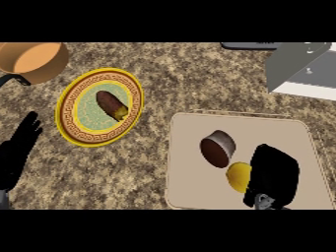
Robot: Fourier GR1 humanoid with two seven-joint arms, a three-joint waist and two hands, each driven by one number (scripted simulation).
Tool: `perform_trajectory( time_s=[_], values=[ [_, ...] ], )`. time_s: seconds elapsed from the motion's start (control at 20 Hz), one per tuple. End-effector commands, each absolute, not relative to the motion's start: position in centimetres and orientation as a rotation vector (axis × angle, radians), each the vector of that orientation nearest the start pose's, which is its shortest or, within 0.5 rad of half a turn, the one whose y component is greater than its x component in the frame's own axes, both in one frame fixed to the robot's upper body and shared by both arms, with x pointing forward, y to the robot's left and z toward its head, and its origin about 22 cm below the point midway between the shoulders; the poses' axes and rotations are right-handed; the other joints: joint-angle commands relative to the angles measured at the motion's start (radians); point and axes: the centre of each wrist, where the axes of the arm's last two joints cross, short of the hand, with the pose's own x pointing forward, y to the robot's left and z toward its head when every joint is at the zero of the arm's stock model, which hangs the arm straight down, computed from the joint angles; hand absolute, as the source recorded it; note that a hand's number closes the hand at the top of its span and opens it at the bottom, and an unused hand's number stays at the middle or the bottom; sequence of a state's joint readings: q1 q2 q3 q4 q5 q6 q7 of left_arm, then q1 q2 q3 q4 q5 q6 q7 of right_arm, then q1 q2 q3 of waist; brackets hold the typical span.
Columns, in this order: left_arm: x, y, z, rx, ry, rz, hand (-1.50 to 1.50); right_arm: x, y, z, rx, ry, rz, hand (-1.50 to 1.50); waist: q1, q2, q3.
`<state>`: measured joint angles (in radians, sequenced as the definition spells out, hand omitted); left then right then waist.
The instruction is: Pick the lemon from the tray and place it in the tiered shelf
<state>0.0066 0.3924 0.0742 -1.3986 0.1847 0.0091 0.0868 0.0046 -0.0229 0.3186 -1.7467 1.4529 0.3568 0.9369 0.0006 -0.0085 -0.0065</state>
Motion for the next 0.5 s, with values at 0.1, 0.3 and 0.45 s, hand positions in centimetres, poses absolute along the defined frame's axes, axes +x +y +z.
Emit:
perform_trajectory(
  time_s=[0.1, 0.3, 0.45],
  values=[
    [22.9, 35.2, -0.4, 0.249, -1.329, -0.041, 0.0, 22.1, -13.4, 6.5, -1.421, -0.68, 0.84, 1.5, 0.001, 0.007, 0.006],
    [23.3, 34.3, -0.5, 0.26, -1.325, -0.04, 0.0, 21.7, -18.9, 9.4, -1.345, -0.971, 0.966, 1.5, -0.007, 0.006, 0.008],
    [23.2, 35.4, -0.3, 0.265, -1.334, -0.029, 0.0, 21.2, -20.2, 10.6, -1.146, -1.285, 1.095, 1.5, -0.009, 0.005, 0.013]
  ],
)
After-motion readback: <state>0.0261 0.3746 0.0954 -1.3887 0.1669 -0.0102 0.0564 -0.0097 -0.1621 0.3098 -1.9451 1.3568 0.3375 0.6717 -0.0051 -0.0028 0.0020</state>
